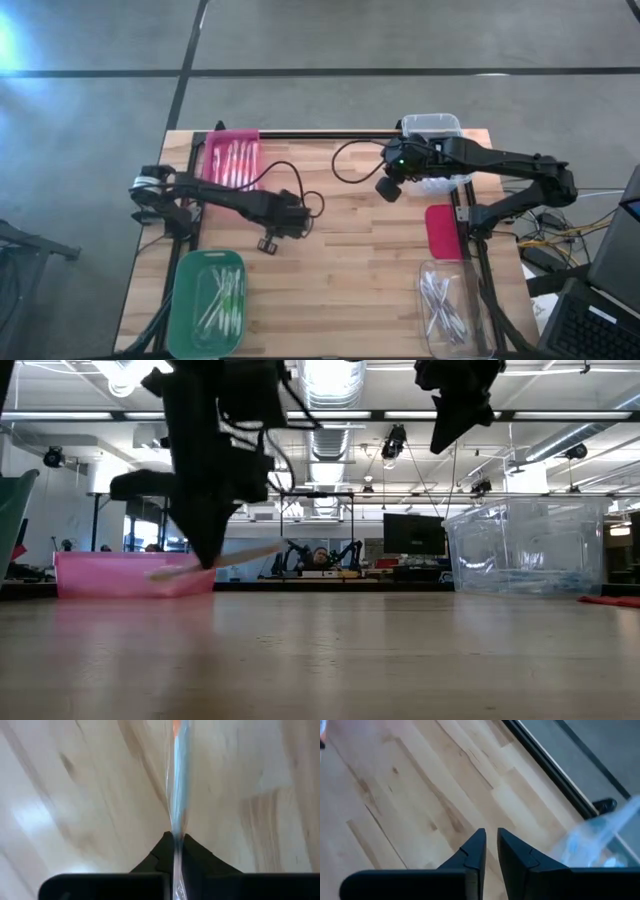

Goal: Pick & Place Toothbrushes
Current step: Put the orange toothbrush into the pink bin

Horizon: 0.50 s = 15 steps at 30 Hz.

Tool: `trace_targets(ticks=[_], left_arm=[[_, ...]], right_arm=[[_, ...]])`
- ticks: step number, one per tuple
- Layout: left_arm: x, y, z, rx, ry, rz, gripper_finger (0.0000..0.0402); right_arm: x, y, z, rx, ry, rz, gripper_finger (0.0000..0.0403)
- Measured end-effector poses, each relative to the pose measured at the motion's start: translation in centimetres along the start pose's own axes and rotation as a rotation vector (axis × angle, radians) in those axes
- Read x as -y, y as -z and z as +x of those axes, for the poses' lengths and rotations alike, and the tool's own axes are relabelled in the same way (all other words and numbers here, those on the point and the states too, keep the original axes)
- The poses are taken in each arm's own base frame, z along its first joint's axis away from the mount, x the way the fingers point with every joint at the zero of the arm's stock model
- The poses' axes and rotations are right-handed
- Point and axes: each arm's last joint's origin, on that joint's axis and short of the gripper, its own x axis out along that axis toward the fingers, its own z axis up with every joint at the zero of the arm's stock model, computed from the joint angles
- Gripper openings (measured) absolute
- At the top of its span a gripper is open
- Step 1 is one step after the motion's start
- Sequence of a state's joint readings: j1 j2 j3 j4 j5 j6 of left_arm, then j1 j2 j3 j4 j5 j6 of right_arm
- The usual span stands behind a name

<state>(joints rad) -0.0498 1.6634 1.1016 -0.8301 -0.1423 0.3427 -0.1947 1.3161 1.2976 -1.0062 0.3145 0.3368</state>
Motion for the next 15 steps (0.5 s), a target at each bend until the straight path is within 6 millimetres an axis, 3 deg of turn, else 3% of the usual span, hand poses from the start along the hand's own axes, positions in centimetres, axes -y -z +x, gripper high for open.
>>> trace_targets(ticks=[4,15], left_arm=[[0.5,-1.9,-1.5,0.071,-0.124,0.114,0.0011],[1.5,-6.5,-4.7,0.135,-0.842,0.413,0.0011]], right_arm=[[0.6,0.7,-1.0,0.000,0.022,0.060,0.0054],[1.9,3.8,-2.2,0.080,-0.026,0.227,0.0091]])
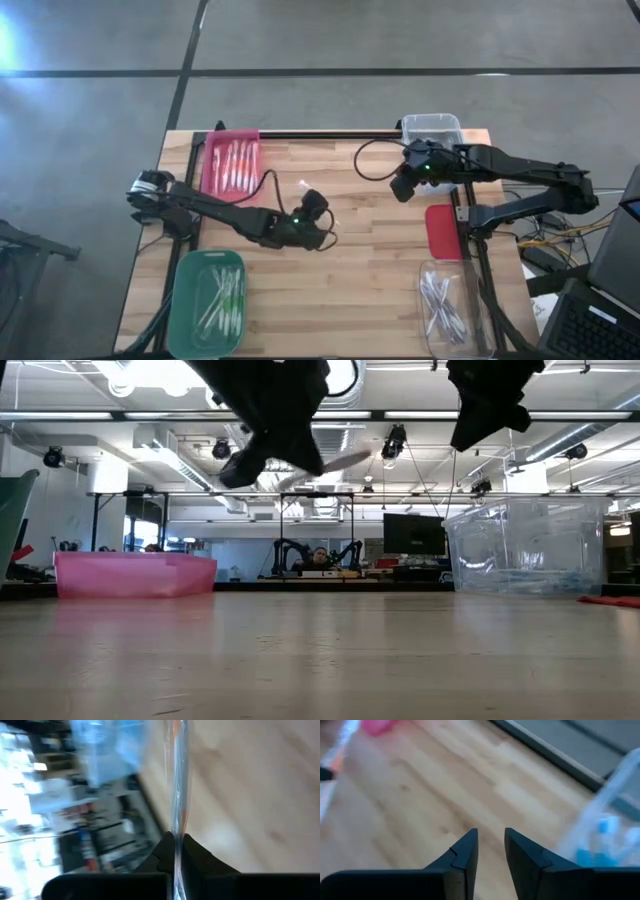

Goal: Pick & Place Toothbrushes
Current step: Put the orange toothbrush into the pink bin

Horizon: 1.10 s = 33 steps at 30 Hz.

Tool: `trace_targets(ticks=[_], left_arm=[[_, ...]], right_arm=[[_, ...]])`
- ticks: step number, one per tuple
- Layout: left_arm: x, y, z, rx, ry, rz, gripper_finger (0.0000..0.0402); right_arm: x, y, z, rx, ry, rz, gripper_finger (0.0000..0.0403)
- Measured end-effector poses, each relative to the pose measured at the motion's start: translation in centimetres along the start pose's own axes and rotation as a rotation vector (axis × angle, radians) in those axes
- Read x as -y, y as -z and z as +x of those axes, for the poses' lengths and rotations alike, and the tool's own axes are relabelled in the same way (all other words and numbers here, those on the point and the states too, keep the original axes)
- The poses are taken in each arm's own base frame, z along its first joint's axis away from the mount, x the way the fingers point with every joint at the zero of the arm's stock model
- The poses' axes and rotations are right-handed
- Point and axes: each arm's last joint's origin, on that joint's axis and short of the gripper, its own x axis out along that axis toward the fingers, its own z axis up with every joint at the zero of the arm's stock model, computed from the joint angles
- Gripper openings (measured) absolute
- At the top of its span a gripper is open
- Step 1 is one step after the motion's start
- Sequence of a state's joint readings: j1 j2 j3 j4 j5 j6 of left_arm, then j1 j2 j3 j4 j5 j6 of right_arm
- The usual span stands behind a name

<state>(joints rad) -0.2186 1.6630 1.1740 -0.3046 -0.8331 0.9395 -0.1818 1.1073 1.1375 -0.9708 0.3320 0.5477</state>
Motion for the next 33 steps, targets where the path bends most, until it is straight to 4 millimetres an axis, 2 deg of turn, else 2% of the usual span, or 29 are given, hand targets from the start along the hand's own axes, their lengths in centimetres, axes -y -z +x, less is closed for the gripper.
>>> trace_targets(ticks=[5,11,14,21,28,33], left_arm=[[-1.7,-0.7,-0.1,-0.002,-0.155,0.092,0.0011],[-3.1,-1.2,-0.3,0.002,-0.260,0.307,0.0011],[-3.7,-1.5,-0.5,0.020,-0.306,0.389,0.0011],[-4.8,-1.8,-0.9,0.053,-0.408,0.527,0.0013],[-5.3,-1.7,-0.6,0.080,-0.444,0.665,0.0013],[-5.5,-1.5,-0.2,0.096,-0.456,0.692,0.0013]], right_arm=[[-0.2,1.5,0.5,0.049,-0.204,0.047,0.0105],[-1.1,2.7,1.8,0.098,-0.548,0.079,0.0117],[-1.6,3.3,2.7,0.120,-0.659,0.100,0.0122],[-2.1,4.4,4.2,0.150,-0.765,0.105,0.0136],[-2.8,4.8,4.3,0.182,-0.858,0.115,0.0153],[-3.0,4.9,4.3,0.183,-0.867,0.110,0.0161]])
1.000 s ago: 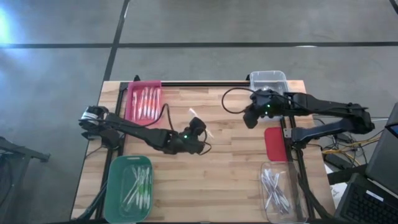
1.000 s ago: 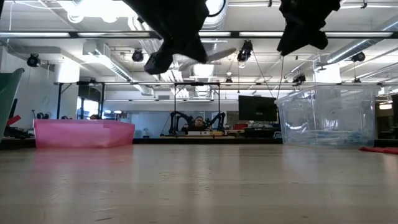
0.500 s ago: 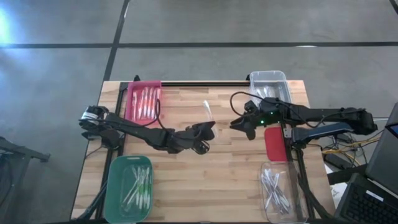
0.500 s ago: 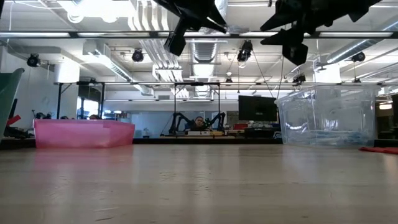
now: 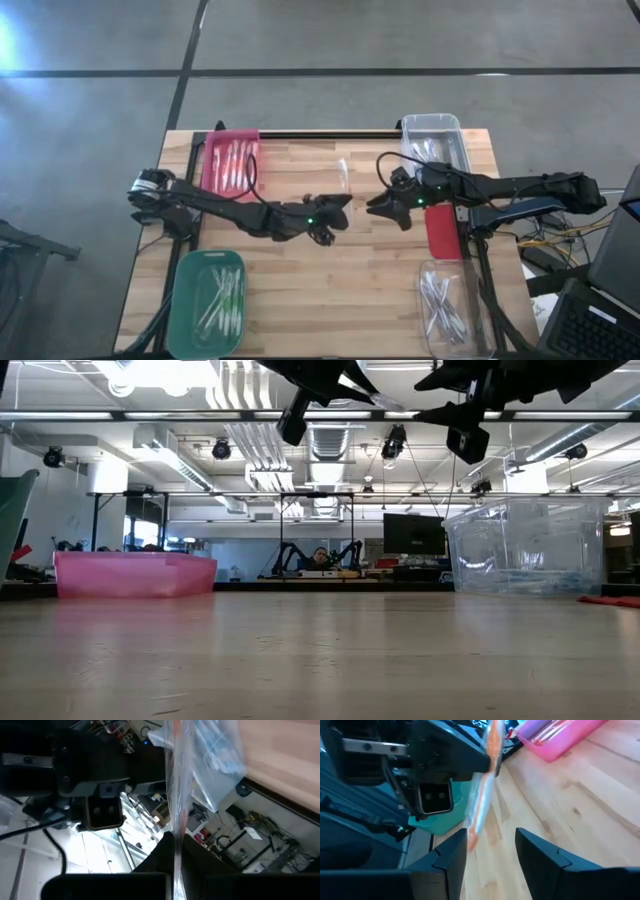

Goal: Pick & Place Toothbrushes
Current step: Put the orange toothbrush into the pink bin

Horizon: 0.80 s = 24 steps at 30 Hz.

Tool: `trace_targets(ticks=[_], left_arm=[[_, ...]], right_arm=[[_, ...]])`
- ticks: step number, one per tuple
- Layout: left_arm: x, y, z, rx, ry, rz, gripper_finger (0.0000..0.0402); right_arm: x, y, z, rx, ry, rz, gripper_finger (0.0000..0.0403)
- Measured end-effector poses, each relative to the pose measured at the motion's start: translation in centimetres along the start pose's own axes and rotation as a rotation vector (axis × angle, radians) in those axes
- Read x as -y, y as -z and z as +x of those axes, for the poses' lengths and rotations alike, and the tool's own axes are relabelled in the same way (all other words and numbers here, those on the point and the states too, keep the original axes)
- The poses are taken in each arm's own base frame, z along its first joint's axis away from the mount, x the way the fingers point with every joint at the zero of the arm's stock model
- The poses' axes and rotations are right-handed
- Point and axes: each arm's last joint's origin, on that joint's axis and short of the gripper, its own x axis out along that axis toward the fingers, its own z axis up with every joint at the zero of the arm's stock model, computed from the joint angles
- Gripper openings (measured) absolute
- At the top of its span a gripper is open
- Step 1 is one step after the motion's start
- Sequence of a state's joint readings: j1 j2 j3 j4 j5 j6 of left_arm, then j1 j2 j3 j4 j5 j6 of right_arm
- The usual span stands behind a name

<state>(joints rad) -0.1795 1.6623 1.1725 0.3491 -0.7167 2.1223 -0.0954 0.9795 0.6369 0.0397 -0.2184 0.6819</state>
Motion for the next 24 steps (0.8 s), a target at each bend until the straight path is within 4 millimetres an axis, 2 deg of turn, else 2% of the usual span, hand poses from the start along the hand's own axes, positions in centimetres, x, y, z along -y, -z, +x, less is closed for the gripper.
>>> trace_targets(ticks=[7,17,24], left_arm=[[-0.3,0.8,0.5,-0.008,-0.057,0.006,0.0013],[-0.2,1.2,0.8,-0.019,-0.052,0.014,0.0013],[-0.1,1.2,0.8,-0.019,-0.052,0.024,0.0014]], right_arm=[[0.3,-0.1,1.2,0.020,-0.008,-0.006,0.0173],[0.5,-0.4,3.5,-0.003,-0.056,-0.011,0.0189],[0.6,-0.6,4.3,-0.015,-0.051,-0.013,0.0162]])
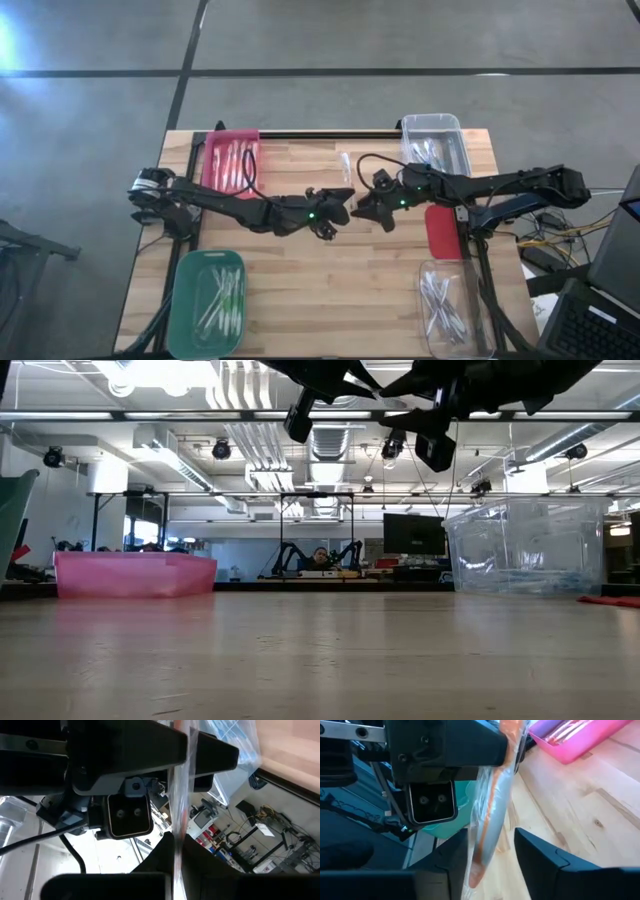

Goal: Pick & Place Toothbrushes
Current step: Put the orange toothbrush into the pink bin

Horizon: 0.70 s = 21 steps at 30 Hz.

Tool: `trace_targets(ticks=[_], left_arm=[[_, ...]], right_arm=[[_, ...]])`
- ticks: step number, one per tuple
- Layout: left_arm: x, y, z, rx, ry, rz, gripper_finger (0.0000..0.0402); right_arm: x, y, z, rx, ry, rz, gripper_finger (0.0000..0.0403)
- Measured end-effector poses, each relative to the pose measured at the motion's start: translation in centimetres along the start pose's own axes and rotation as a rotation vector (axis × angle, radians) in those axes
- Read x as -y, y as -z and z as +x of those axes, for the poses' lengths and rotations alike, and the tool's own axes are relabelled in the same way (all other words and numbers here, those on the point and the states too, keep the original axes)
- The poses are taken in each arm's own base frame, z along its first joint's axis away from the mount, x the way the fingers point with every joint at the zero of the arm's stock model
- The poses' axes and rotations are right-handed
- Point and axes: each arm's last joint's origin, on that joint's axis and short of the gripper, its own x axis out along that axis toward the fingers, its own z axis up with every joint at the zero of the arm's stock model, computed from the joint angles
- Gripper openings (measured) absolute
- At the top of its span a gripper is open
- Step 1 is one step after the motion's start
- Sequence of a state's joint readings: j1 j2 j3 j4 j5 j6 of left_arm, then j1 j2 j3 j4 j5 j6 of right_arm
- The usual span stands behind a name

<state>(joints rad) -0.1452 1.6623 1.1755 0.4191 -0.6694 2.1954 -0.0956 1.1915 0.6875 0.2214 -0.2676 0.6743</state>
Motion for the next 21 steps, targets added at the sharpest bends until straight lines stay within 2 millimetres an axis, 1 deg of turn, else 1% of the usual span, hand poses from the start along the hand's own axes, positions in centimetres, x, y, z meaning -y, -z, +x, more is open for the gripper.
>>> trace_targets(ticks=[11,14,18,21], left_arm=[[0.03,-0.02,-0.01,-0.001,0.002,0.012,0.0016],[0.01,-0.02,-0.03,-0.001,0.001,0.013,0.0017],[0.01,-0.03,-0.04,0.000,0.001,0.003,0.0026],[-0.18,-0.28,-0.26,0.008,-0.006,-0.084,0.0051]], right_arm=[[-0.22,-0.24,-0.18,0.008,-0.004,-0.001,0.0049],[-0.20,-0.22,-0.20,0.006,-0.003,0.001,0.0025],[-0.19,-0.23,-0.21,0.007,-0.001,-0.001,0.0022],[-0.33,-0.32,-0.47,0.011,-0.004,-0.023,0.0023]])
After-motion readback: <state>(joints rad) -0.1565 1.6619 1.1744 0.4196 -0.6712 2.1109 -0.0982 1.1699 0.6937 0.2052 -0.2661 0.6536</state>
